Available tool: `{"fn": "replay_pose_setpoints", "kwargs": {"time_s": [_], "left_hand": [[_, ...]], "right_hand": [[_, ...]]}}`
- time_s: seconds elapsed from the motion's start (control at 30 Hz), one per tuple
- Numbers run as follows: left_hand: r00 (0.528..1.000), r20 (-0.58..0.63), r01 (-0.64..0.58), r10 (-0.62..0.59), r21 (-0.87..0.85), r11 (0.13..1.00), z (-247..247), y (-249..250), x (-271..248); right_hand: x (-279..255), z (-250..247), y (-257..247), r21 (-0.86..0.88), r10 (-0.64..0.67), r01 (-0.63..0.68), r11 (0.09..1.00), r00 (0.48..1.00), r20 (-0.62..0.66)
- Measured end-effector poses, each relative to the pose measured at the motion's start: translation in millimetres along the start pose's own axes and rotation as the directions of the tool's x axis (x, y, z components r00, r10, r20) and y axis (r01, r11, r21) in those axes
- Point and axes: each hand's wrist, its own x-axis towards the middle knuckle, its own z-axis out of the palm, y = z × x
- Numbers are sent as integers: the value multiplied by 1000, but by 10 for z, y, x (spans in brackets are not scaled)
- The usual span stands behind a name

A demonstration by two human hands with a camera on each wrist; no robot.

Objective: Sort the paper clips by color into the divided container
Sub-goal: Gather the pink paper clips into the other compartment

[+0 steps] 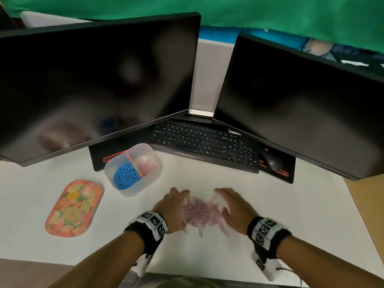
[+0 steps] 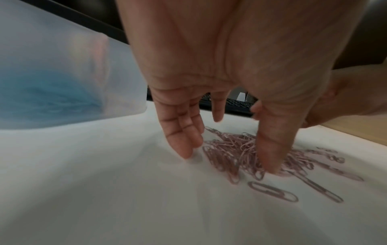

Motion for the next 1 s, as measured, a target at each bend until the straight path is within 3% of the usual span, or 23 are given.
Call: {"fn": "replay_pose_setpoints", "kwargs": {"time_s": [0.1,0.2,0.43,0.6,1.0], "left_hand": [[999,23,31,-32,62,998,2,45,25],[998,46,25,-32,151,988,37,140,58],[999,-28,-28,29,24,999,87,330,141],[996,-88,-38,34,-43,998,74,399,165],[987,-159,-13,-10,-139,990,-55,371,179]], "right_hand": [[-229,-113,292,-53,309,-311,949,950,-44],[-365,-96,407,-83,422,-418,905,906,35],[-156,169,116,55,256,-262,964,962,89],[70,200,-206,4,101,-101,995,993,61],[303,189,-186,-75,19,-17,997,999,26]]}}
